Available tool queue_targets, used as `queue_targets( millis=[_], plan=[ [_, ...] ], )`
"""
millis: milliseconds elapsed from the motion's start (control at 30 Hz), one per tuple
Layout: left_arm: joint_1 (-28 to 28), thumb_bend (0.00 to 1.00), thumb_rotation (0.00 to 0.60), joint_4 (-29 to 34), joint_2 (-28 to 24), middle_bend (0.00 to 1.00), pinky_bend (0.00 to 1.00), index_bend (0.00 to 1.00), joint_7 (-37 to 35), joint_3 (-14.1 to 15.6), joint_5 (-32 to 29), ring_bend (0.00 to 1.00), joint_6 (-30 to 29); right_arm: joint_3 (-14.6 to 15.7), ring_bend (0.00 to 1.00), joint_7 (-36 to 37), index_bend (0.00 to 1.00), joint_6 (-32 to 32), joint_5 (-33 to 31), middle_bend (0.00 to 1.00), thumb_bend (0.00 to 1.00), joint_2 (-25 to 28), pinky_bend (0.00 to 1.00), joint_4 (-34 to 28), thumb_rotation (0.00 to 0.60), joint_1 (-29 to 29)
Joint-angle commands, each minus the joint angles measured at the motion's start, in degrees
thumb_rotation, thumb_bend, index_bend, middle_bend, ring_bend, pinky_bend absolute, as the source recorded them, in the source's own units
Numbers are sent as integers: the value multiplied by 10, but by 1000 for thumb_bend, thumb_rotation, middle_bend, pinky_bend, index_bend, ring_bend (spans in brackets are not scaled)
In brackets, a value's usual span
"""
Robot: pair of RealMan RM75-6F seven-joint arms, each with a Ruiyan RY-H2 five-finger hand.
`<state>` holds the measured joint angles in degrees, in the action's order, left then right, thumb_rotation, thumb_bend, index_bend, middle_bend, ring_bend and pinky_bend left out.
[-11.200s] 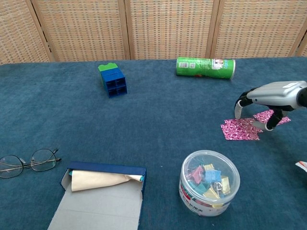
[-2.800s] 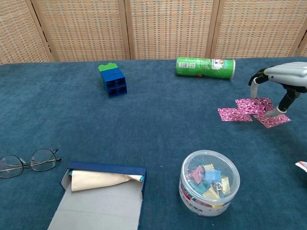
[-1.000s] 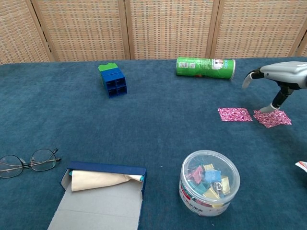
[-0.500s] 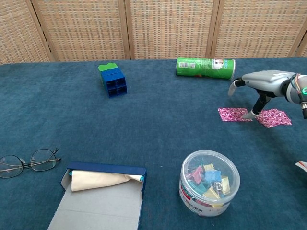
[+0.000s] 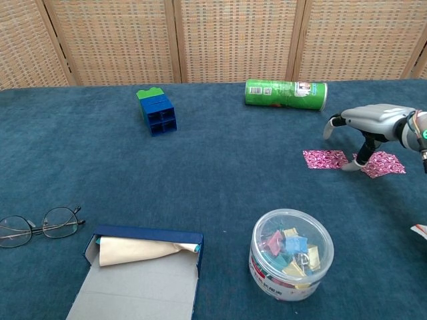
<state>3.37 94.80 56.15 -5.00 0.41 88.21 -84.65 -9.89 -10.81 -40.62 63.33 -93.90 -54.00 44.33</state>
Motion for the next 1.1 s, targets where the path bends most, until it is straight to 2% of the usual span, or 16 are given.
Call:
queue_targets(
  millis=[33,733,1100],
  plan=[
    [0,178,600,0,0,32,36,224,0,0,0,0,0,1,0,6,241,2,3,106,260,-5,0,9,600,0],
    [-2,178,600,-3,1,33,36,224,1,0,-6,0,1,-2,0,29,250,23,19,109,260,-33,0,80,600,11],
    [0,178,600,-7,5,33,36,224,-2,0,-7,0,5,-5,0,19,257,25,19,111,260,-25,0,70,600,12]
  ],
)
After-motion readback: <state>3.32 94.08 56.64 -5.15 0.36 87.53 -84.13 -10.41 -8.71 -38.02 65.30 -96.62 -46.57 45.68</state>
